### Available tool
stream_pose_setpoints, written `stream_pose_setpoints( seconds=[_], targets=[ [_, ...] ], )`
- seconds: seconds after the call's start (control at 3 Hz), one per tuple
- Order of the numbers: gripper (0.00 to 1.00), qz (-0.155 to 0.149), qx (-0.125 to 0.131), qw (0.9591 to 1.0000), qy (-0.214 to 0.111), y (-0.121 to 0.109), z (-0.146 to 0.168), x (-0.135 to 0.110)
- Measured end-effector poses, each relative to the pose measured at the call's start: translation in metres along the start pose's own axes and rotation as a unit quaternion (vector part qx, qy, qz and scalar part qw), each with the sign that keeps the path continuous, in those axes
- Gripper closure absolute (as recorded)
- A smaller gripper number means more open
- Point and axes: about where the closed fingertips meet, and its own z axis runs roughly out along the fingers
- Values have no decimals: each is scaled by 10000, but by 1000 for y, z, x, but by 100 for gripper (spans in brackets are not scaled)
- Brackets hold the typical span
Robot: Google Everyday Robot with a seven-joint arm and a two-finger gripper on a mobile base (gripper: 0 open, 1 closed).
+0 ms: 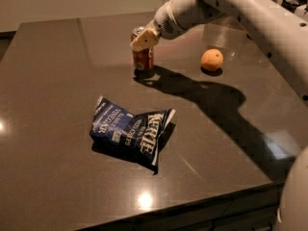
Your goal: Move coke can near blue chip bag
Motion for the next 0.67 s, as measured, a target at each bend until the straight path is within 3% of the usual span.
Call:
stream_pose_setpoints(
  seconds=[0.33, 0.67],
  targets=[
    [100, -182, -165, 9996, -123, 31, -21, -3],
    [100, -390, -345, 9985, -186, 64, -42, 1]
  ],
)
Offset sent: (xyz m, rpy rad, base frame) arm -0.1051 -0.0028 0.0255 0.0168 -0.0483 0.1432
